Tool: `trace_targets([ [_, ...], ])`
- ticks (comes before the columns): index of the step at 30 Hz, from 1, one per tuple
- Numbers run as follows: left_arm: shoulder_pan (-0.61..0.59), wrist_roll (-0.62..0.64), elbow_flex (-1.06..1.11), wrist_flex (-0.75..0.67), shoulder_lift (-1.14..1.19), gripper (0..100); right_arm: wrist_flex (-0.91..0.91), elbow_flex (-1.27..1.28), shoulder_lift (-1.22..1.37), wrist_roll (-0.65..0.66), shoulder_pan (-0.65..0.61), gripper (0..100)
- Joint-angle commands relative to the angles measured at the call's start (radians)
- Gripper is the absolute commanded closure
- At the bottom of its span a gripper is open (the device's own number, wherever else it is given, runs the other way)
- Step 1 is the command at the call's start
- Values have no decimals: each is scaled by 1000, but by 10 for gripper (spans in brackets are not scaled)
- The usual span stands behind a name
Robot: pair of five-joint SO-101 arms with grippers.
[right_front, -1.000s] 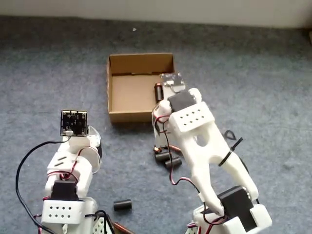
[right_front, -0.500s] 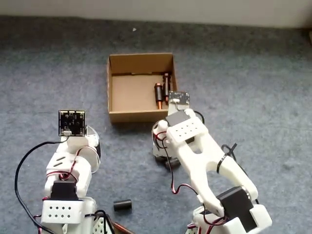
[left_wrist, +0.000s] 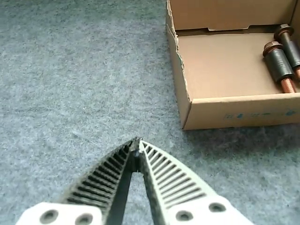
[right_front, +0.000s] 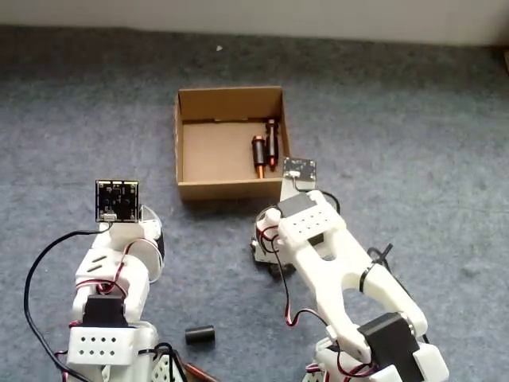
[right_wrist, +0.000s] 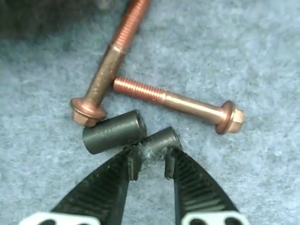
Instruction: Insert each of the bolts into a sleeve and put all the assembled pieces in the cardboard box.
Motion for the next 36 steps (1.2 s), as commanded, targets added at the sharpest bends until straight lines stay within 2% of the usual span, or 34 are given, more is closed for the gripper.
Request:
trace_targets([
  [1, -8, -9, -19, -23, -5, 979, 5, 12, 4, -9, 8, 907],
  [5, -8, -9, -19, -23, -5, 979, 68, 8, 4, -6, 13, 907],
  [16, -8, -9, -19, -23, -5, 979, -5, 10, 18, -12, 10, 907],
  [25, -8, -9, -19, -23, -5, 979, -25, -15, 197, -12, 8, 907],
  [36, -8, -9, -22, -23, -5, 979, -25, -44, 171, -14, -16, 892],
])
